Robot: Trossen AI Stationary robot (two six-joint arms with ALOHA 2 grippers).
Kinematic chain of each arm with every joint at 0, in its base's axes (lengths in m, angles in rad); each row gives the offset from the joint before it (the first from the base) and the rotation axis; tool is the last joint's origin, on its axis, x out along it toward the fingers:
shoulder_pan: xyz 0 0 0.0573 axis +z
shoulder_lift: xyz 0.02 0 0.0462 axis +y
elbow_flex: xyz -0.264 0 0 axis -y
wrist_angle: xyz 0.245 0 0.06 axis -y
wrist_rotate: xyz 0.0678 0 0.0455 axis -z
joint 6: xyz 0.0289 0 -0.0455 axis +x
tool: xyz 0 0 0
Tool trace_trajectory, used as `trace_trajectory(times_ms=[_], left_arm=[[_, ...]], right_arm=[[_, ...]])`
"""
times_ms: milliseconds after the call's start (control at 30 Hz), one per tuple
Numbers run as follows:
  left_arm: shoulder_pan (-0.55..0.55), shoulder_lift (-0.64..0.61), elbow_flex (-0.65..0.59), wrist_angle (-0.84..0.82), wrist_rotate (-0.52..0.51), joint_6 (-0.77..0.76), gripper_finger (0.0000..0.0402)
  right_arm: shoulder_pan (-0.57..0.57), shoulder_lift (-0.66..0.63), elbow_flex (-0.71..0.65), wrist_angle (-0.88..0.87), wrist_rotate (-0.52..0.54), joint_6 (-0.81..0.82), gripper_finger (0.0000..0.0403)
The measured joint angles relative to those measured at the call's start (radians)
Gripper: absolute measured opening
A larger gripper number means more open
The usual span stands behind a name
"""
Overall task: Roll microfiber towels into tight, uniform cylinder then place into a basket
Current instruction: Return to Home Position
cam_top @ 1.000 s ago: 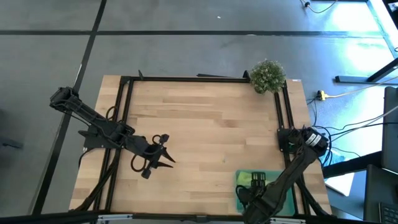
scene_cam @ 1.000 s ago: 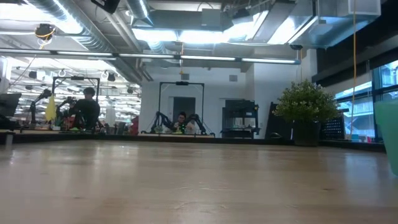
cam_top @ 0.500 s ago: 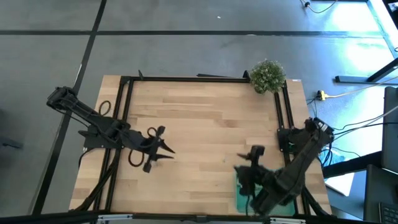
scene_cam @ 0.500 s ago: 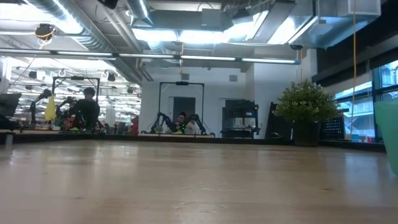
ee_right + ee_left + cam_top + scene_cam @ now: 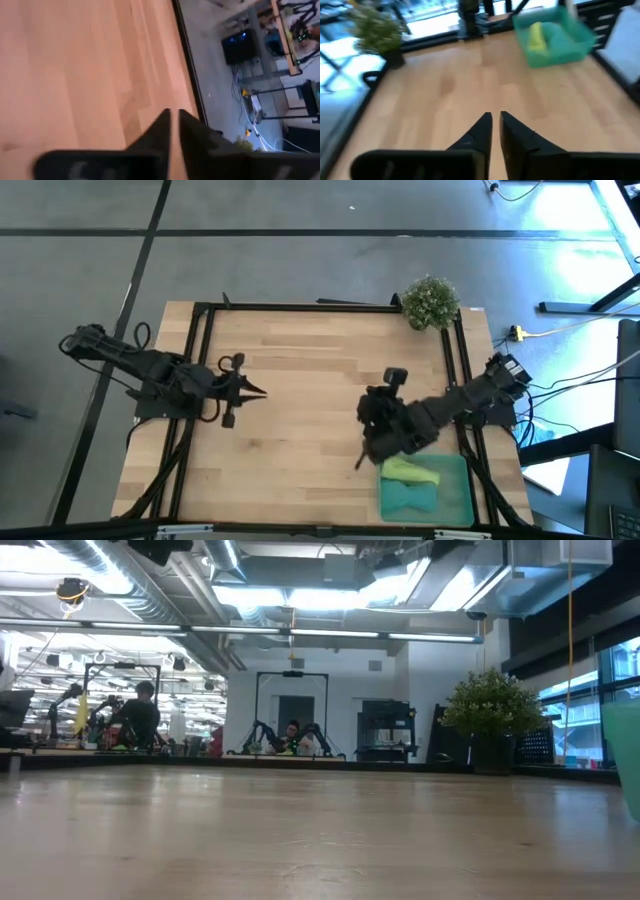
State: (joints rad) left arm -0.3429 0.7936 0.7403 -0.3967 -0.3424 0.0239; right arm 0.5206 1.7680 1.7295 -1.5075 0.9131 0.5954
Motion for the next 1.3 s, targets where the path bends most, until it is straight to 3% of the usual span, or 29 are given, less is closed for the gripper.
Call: trace_trajectory(times_ms=[67, 200, 367, 500, 733, 1067, 1300], left_arm=[[0.022, -0.023, 0.0, -0.017, -0.032, 0.039, 0.0014], [0.082, -0.072, 0.0, -0.043, -0.062, 0.083, 0.0005], [0.147, -0.157, -0.008, -0.106, 0.021, 0.08, 0.0002], [0.169, -0.23, -0.092, 0.005, 0.142, 0.068, 0.0002], [0.185, -0.332, -0.24, 0.155, 0.153, 0.062, 0.0001], [0.235, -0.613, -0.385, 0.205, 0.146, 0.069, 0.0001], [0.241, -0.794, -0.46, 0.217, 0.142, 0.058, 0.0001]], right_arm=[[-0.027, -0.021, -0.043, 0.061, -0.027, -0.061, 0.001], [-0.058, -0.117, -0.152, 0.257, -0.091, -0.196, 0.0012], [-0.079, -0.317, -0.375, 0.57, -0.237, -0.353, 0.0006], [-0.104, -0.483, -0.617, 0.927, -0.41, -0.509, 0.0006], [-0.175, -0.696, -0.946, 1.354, -0.664, -0.661, 0.0006], [-0.257, -0.985, -1.26, 1.556, -0.698, -0.674, 0.0006], [-0.269, -1.155, -1.406, 1.666, -0.698, -0.674, 0.0007]])
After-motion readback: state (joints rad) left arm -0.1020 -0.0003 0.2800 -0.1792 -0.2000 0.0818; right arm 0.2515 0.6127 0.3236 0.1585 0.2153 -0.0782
